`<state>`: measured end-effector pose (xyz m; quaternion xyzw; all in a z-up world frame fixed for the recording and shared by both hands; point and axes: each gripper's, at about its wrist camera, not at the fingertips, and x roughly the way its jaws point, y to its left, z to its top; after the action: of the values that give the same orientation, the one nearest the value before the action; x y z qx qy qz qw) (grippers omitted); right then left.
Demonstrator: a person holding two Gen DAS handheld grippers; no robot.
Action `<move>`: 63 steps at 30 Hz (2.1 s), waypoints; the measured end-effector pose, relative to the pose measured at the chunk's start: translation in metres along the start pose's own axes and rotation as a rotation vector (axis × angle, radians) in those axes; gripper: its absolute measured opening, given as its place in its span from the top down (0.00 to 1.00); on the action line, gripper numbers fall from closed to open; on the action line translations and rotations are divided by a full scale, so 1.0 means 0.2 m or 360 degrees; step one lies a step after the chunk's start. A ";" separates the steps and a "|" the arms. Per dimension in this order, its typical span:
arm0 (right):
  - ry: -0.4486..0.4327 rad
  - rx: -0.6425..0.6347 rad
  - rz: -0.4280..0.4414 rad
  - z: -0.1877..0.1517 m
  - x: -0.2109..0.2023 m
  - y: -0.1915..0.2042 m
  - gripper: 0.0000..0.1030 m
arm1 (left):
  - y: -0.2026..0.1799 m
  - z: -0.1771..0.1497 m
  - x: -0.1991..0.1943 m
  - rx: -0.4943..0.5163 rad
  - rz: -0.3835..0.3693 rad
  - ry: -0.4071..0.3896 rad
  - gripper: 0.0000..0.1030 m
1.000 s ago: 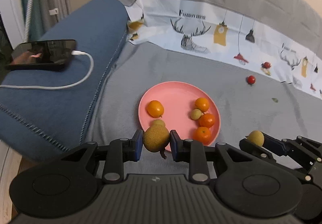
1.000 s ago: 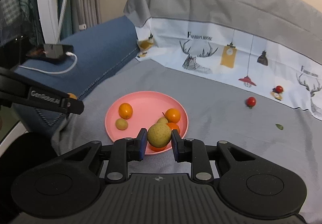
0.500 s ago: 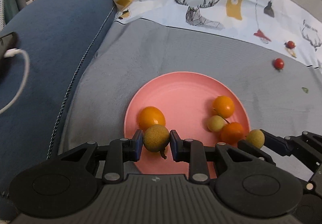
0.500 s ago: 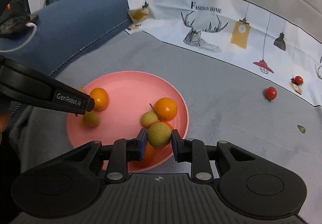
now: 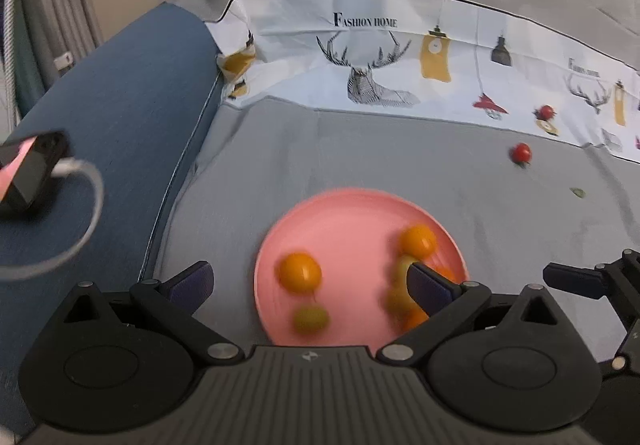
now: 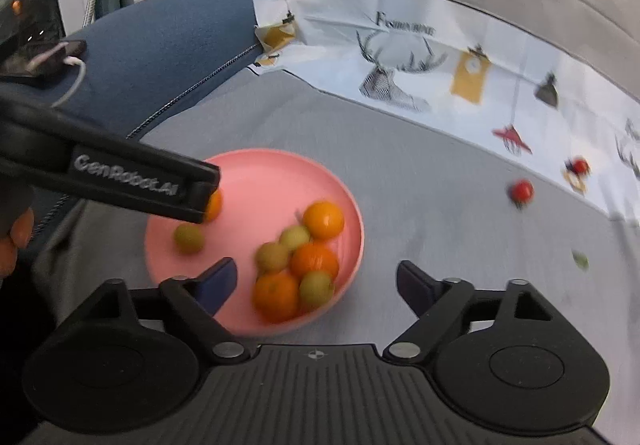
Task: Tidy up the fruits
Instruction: 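Lower both yellow fruits onto the pink plate and open both grippers, then raise both open grippers away from the pink plate toward the cherry tomatoes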
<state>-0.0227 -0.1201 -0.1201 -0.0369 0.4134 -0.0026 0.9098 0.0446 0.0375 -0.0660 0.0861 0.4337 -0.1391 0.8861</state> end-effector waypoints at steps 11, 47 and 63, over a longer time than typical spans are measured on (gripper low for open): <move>-0.0136 -0.0009 -0.0015 -0.16 -0.57 0.16 0.04 | 0.13 -0.30 -0.54 -0.0184 0.0112 0.0079 0.00; -0.1027 0.0349 0.0675 -0.38 -1.33 -0.12 0.01 | 0.01 -0.38 -1.20 -0.0205 0.0128 -0.0404 0.00; -0.0882 0.0554 0.0360 -0.37 -1.11 -0.38 0.01 | -0.20 -0.12 -0.92 -0.0117 0.0049 -0.0245 0.00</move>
<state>-0.2223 -0.1919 0.0045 0.1655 0.1455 0.0380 0.9747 -0.0936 0.0374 0.0640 0.0494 0.3676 -0.1157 0.9215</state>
